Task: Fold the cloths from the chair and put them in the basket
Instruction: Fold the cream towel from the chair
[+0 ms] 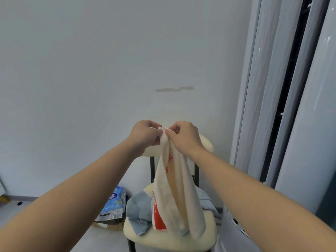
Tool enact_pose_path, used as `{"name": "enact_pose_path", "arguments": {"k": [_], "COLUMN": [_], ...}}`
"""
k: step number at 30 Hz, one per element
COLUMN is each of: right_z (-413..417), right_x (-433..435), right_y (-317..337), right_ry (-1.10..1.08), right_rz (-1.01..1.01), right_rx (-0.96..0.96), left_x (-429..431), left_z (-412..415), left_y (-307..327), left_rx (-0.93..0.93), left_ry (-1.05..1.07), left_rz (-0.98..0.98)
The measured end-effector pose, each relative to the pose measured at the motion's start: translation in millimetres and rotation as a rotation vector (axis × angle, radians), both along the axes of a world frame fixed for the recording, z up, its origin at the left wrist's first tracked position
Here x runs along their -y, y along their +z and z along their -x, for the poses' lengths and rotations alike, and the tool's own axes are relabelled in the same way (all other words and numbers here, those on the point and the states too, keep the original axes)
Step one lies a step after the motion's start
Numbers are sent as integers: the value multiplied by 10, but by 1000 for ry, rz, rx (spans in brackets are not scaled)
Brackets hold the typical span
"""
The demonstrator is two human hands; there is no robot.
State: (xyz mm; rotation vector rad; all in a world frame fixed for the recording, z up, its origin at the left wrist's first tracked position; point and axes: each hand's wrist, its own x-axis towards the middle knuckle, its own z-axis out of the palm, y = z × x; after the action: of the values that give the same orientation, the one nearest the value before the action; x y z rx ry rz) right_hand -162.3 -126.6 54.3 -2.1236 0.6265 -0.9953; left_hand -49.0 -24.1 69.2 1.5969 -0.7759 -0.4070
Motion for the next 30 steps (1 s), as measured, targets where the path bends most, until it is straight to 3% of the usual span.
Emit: {"name": "enact_pose_path", "arguments": {"k": [12,21,23,30], "right_z": [-26,18,-4,-103], "right_x": [-68,-58,-41,37], "right_y": [-63,-16,-53,-122], "right_ry": [70,287,269,252], "right_rz": [-47,-447,-462,-287], "right_rx": [70,122,139,88], "left_x": [-10,-77,-71,-71], "left_z": [-30,-123,-147,-139], "left_y": [-18,-84,-100,-1], "left_rx": [-109,-163,-128,275], "left_ry": [-52,-97,-72,-7], "left_rz": [46,64,52,40]}}
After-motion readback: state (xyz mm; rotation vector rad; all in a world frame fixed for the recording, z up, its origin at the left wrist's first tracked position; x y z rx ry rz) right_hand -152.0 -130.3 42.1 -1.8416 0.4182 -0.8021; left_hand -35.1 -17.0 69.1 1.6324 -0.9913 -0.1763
